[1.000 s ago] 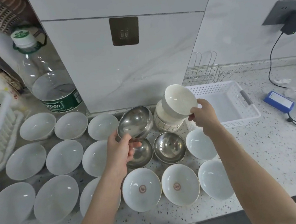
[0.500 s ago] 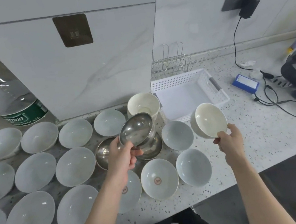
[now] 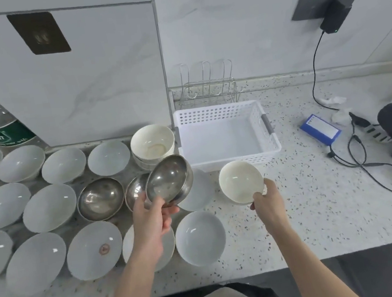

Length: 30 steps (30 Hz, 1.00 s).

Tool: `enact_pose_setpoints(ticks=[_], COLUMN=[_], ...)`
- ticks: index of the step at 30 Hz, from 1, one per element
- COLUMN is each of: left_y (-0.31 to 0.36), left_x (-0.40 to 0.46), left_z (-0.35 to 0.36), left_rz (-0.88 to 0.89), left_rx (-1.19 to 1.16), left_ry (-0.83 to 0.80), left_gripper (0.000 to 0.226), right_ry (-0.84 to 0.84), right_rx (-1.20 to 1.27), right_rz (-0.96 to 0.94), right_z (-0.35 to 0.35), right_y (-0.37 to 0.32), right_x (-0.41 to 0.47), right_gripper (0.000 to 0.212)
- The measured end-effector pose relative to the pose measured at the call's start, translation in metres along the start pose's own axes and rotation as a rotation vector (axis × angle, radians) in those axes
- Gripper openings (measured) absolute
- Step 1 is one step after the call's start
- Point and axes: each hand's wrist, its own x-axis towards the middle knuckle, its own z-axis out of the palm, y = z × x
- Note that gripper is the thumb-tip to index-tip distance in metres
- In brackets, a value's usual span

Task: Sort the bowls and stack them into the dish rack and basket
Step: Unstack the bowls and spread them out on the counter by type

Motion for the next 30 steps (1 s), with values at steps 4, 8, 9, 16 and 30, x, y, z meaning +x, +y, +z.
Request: enact_pose_setpoints(ticks=[4, 8, 9, 16, 30], left_y=[-0.008, -0.011, -0.012, -0.022, -0.048], left_x=[-0.009, -0.017, -0.019, -0.028, -0.051], left_z=[0.01, 0.013, 0.013, 0.022, 0.044], left_rz=[0.015, 0.038, 0.041, 0.026, 0.052], left_rx=[-0.007, 0.005, 0.009, 0.053, 0.163], left_ry=[0.031, 0.061, 0.072, 0.098, 0.064], left_gripper=[0.036, 0.036, 0.034, 0.035, 0.042], right_ry=[-0.095, -0.133, -0.138, -0.147, -0.2], right_rx=[-0.055, -0.063, -0.06, -0.031, 0.164], right_rz=[-0.029, -0.045, -0.048, -0.084, -0.007], right_z=[-0.001, -0.001, -0.001, -0.003, -0.013], right_y=[0.004, 0.005, 0.005, 0.009, 0.017], right_x=[0.01, 0.018, 0.02, 0.024, 0.028], right_gripper=[0.055, 0.056, 0.057, 0.055, 0.049])
